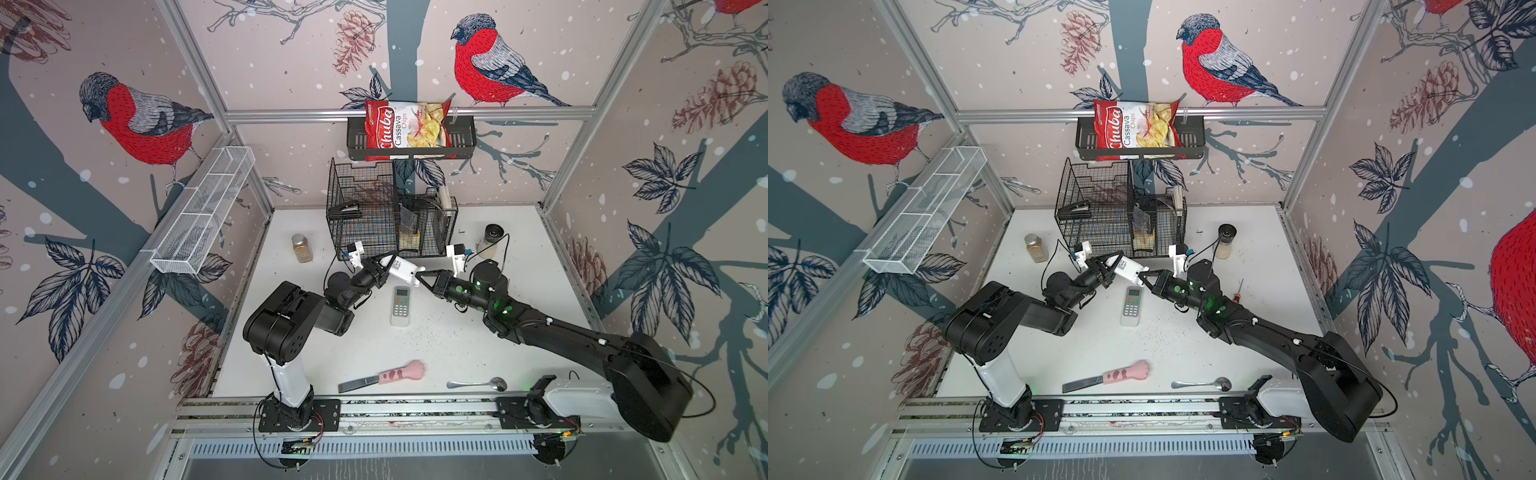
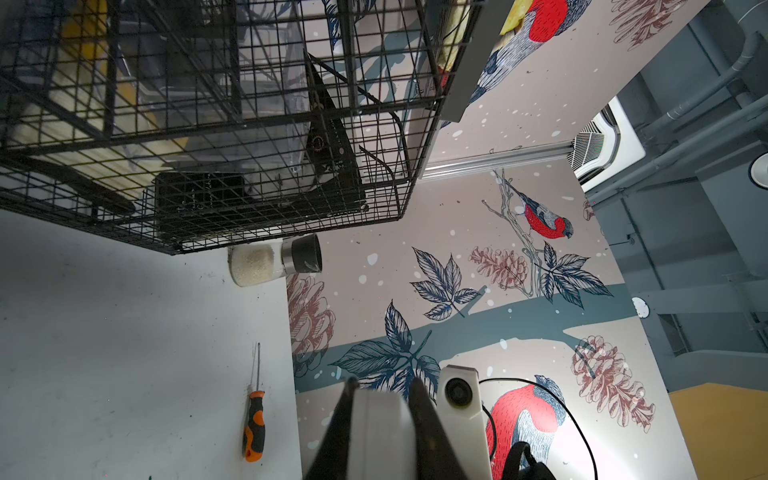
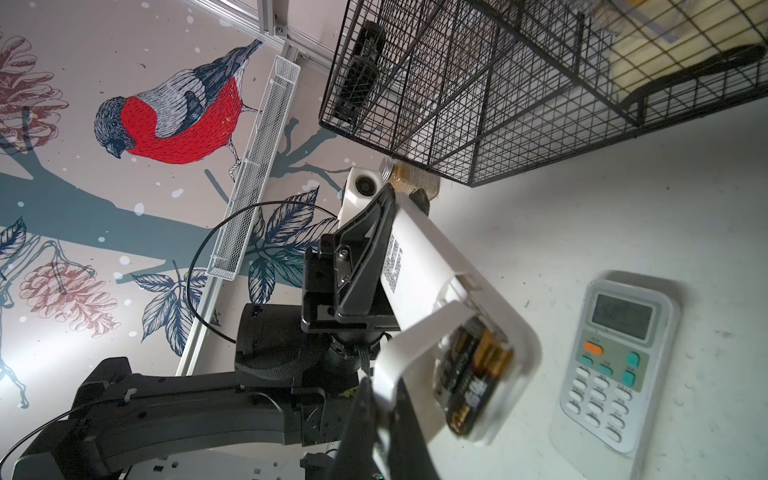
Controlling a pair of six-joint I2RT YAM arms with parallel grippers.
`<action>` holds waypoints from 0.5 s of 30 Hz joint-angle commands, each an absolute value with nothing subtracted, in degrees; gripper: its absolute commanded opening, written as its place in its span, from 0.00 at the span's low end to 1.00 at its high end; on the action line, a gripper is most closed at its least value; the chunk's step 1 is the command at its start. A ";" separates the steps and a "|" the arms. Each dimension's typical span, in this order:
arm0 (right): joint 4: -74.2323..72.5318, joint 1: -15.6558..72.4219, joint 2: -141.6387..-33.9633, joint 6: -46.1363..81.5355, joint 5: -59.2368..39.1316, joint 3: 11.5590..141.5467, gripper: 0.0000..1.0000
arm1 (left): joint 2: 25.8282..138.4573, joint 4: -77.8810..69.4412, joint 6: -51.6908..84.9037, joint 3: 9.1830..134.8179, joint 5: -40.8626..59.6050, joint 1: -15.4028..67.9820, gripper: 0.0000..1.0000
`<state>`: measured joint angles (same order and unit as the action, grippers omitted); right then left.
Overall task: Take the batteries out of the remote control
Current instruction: 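Slide the battery cover off the remote's back with the right gripper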
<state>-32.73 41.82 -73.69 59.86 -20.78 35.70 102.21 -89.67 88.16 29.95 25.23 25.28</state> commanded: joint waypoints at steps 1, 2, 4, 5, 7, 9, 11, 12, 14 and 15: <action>-34.27 41.75 -73.75 58.65 -20.91 36.12 0.08 | 101.81 -97.89 88.04 29.84 25.66 25.22 0.00; -34.36 41.80 -73.81 58.55 -21.00 36.12 0.08 | 101.86 -97.82 87.93 29.97 25.65 25.18 0.00; -34.60 41.84 -73.81 58.33 -21.27 36.29 0.08 | 101.77 -97.72 87.91 29.97 25.74 25.22 0.00; -34.63 41.84 -73.82 58.25 -21.35 36.30 0.08 | 101.73 -97.68 87.81 29.97 25.71 25.22 0.00; -34.72 41.90 -73.76 57.86 -21.61 36.54 0.08 | 101.61 -97.48 87.74 29.97 25.73 25.18 0.00; -34.86 41.97 -73.83 57.61 -21.70 36.65 0.08 | 101.60 -97.47 87.64 29.80 25.74 25.22 0.00; -35.04 41.96 -74.06 57.34 -21.80 36.82 0.08 | 101.49 -97.47 87.70 29.71 25.75 25.22 0.00; -35.27 42.00 -74.15 57.27 -21.84 36.87 0.08 | 101.45 -97.56 87.64 29.57 25.75 25.22 0.00; -35.74 42.01 -74.44 57.13 -21.99 37.03 0.08 | 101.34 -97.65 87.72 29.23 25.68 25.22 0.00; -36.09 42.01 -74.76 57.04 -22.19 37.18 0.07 | 101.22 -97.65 87.73 29.18 25.66 25.31 0.00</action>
